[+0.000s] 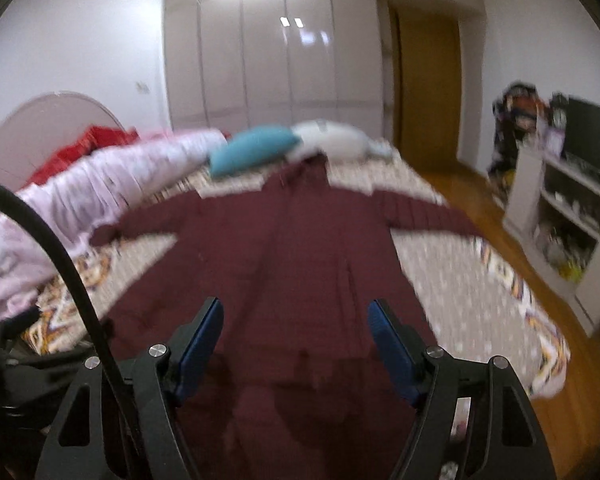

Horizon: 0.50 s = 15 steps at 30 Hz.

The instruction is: Fold large clothes

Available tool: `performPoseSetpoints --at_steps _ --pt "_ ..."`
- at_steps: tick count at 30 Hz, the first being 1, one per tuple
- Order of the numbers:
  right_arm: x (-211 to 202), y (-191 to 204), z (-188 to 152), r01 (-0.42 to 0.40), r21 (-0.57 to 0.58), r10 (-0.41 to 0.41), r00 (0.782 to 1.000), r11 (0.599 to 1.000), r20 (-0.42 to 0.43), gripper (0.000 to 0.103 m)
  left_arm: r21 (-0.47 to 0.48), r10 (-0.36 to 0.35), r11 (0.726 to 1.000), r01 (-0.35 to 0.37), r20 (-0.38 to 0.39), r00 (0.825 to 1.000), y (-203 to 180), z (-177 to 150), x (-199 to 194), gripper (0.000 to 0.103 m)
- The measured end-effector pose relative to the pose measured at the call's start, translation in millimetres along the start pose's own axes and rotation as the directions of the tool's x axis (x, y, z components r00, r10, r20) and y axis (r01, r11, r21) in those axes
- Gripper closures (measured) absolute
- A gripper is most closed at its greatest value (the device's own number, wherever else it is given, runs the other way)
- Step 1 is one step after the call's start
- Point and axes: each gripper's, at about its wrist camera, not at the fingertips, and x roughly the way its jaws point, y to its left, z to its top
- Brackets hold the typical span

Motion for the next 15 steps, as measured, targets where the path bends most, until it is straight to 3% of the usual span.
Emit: performPoseSetpoints --at_steps 15 --pt "36 -5 -20 0.091 -0.001 -0.090 0.990 0.996 -0.107 0.021 0.043 -0.022 0.999 0.024 -0.025 0.999 -7 -12 8 0.000"
